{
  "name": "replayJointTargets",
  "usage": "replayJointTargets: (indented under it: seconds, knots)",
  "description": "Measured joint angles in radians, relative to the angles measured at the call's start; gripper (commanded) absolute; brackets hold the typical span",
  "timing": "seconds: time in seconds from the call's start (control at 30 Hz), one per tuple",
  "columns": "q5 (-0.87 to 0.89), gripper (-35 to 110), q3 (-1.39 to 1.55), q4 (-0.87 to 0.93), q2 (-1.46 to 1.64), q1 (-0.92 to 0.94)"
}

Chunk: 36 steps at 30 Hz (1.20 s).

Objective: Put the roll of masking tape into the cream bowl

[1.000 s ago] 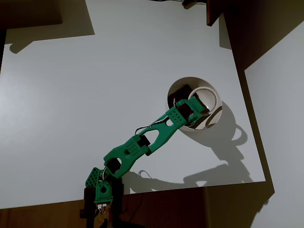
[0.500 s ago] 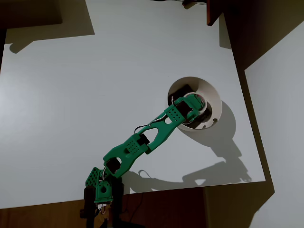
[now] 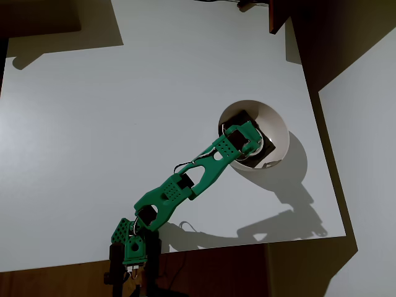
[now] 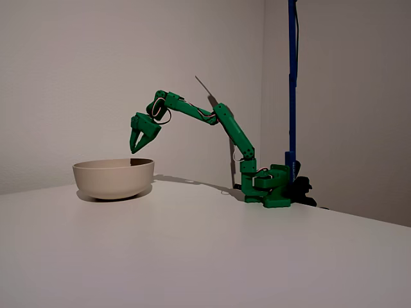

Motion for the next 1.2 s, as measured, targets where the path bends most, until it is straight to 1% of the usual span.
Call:
replayJointTargets:
  seconds: [0.23, 0.53, 0.7, 0.8, 0.93, 1.07, 1.2]
  knots:
    - [0.021, -8, 0.0, 0.146, 0.265, -0.133]
    - [-0.048, -8, -0.028, 0.451, 0.627, -0.472]
    - [-0.081, -8, 0.012, 0.489, 0.778, -0.653]
    - [-0.11, -8, 0.15, 0.489, 0.922, -0.769]
    - [-0.152, -8, 0.42, 0.468, 1.158, -0.905]
    - [-0.169, -8, 0.716, 0.396, 1.378, -0.966]
    - [-0.178, -8, 1.003, 0.313, 1.523, -0.977]
